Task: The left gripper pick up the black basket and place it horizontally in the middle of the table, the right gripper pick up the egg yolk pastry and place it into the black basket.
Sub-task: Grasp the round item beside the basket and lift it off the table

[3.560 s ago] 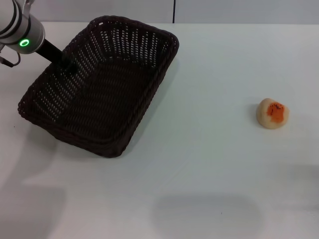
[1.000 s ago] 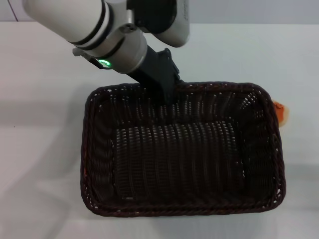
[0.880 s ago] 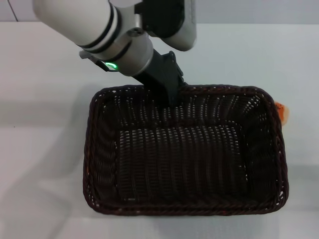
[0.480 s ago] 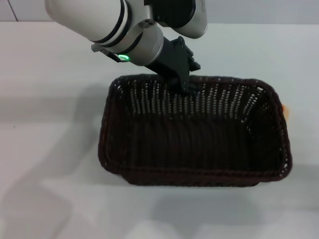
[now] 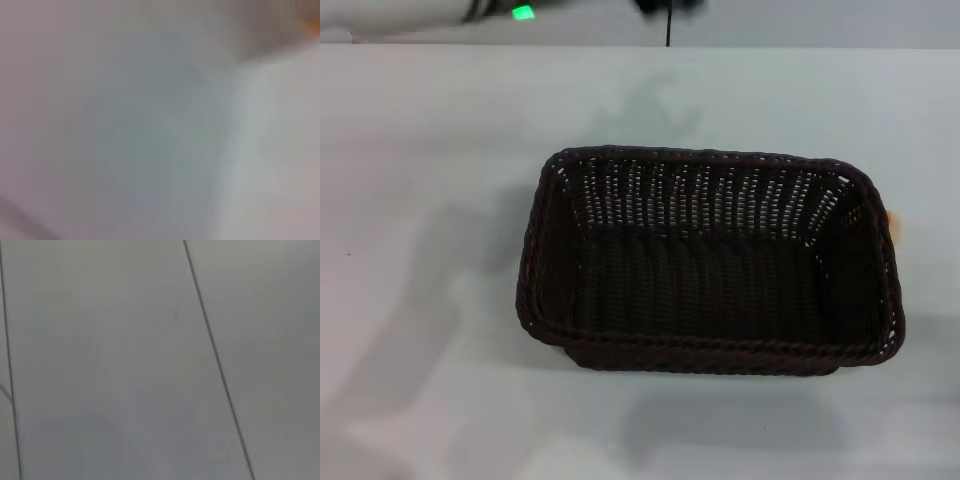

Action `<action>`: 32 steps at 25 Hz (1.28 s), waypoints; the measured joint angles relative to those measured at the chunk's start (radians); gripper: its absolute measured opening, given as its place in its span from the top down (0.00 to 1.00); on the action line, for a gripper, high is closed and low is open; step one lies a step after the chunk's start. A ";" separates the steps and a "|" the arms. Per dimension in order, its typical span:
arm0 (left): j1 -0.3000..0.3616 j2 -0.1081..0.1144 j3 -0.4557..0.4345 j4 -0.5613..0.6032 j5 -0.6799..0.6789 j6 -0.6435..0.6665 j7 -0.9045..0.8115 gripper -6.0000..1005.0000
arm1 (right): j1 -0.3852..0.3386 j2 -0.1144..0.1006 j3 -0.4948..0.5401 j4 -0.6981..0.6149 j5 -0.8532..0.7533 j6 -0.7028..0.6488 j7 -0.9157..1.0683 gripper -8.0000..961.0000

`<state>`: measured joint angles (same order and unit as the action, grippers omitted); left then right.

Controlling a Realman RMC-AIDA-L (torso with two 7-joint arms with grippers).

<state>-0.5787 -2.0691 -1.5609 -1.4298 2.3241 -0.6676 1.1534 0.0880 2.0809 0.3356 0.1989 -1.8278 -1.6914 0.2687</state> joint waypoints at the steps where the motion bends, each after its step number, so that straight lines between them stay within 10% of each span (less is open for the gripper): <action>1: 0.077 0.004 0.013 -0.026 -0.058 0.192 -0.001 0.25 | 0.013 0.000 -0.017 -0.001 -0.001 0.020 -0.001 0.16; 11: 0.298 0.008 0.158 0.014 -0.135 0.908 -0.036 0.21 | 0.061 0.002 -0.033 0.003 -0.001 0.157 -0.052 0.16; 17: 0.418 0.022 0.208 0.132 0.112 1.273 -0.554 0.21 | 0.107 0.003 -0.041 0.001 -0.001 0.268 -0.054 0.16; 32: 0.338 0.011 0.154 0.666 0.320 1.546 -1.010 0.21 | 0.178 0.003 -0.096 0.008 -0.004 0.385 -0.066 0.17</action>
<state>-0.2403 -2.0586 -1.4067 -0.7637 2.6443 0.8789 0.1430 0.2658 2.0836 0.2391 0.2066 -1.8317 -1.3066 0.2025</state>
